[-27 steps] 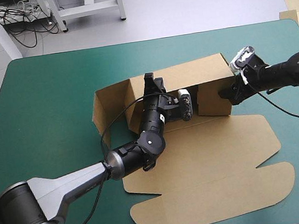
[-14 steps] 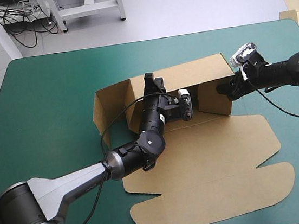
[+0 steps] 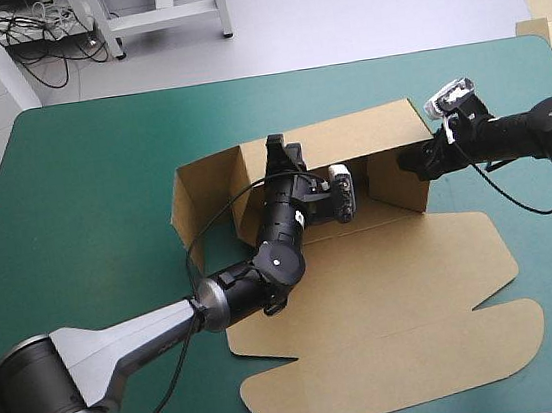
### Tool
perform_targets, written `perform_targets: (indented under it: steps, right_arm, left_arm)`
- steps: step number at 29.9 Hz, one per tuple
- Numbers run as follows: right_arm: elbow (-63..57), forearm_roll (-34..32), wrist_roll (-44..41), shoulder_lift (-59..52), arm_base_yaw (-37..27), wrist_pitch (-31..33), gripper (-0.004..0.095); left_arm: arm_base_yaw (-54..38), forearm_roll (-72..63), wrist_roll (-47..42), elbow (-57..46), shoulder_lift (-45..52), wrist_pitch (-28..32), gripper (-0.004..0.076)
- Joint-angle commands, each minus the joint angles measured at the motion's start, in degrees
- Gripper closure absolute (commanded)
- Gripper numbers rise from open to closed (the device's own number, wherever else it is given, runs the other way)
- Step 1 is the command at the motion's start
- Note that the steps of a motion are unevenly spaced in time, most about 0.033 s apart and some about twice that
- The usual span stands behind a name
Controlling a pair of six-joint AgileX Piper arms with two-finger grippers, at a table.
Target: Fold the box
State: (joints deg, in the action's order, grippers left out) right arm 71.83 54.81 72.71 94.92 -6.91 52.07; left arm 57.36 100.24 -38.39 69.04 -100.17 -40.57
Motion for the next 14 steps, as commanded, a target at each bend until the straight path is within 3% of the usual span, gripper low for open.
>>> perform_targets:
  steps: [1, 5, 14]
  right_arm:
    - [1.4, 6.3, -5.5, -0.8, 0.0, -1.2, 0.0542]
    - [1.4, 8.7, -2.8, 0.8, 0.0, 0.1, 0.0925]
    - [1.4, 8.4, -3.6, 1.1, 0.0, -0.3, 0.0909]
  left_arm:
    - [0.4, 0.1, -1.0, 1.0, 2.5, 1.0, 0.0734]
    - [0.4, 0.1, -1.0, 1.0, 2.5, 1.0, 0.0734]
    - [0.4, 0.1, -1.6, 1.0, 2.5, 1.1, 0.0734]
